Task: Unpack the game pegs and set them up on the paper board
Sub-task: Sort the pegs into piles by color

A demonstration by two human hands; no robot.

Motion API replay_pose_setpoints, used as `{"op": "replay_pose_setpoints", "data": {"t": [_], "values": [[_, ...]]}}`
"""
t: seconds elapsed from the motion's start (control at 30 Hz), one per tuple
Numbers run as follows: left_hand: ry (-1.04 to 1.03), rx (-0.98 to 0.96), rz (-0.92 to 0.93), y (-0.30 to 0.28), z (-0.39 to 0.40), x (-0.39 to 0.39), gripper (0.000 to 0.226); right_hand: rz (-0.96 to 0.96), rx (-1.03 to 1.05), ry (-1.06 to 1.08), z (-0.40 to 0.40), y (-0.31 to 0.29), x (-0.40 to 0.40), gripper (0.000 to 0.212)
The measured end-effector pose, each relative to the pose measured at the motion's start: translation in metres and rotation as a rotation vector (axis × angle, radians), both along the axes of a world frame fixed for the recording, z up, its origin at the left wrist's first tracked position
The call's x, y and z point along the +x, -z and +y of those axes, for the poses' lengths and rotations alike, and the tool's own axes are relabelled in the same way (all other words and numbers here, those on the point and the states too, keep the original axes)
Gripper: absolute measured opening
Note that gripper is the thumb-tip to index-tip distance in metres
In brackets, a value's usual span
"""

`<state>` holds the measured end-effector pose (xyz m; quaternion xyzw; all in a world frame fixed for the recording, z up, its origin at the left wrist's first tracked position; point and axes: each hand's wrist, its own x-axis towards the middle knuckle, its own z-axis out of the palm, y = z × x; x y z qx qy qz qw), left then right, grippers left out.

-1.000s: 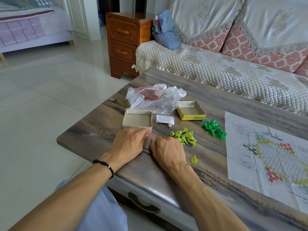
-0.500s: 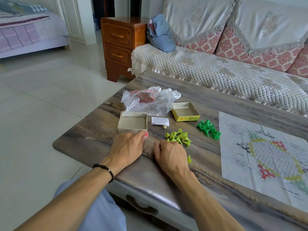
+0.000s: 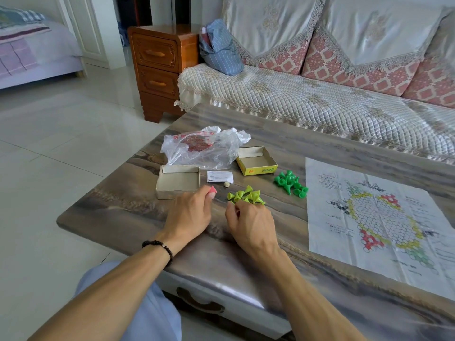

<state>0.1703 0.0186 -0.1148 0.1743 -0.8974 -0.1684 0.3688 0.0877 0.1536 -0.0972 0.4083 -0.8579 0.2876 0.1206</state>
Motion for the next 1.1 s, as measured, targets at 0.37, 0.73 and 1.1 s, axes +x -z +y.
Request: {"op": "replay_pose_setpoints", "data": {"t": [0.37, 0.73, 1.1], "values": [[0.201, 0.067, 0.084, -0.045, 0.078, -0.08, 0.03, -0.041, -0.069, 0.226, 0.09, -0.034, -0.074, 0.048], [0.456, 0.254, 0.022, -0.047, 0.22, -0.19, 0.038, -0.141, -0.124, 0.511, 0.219, -0.039, -0.144, 0.052], [0.298, 0.48, -0.138, -0.01, 0.251, -0.218, 0.029, -0.119, -0.064, 0.548, 0.235, 0.006, -0.164, 0.044]]}}
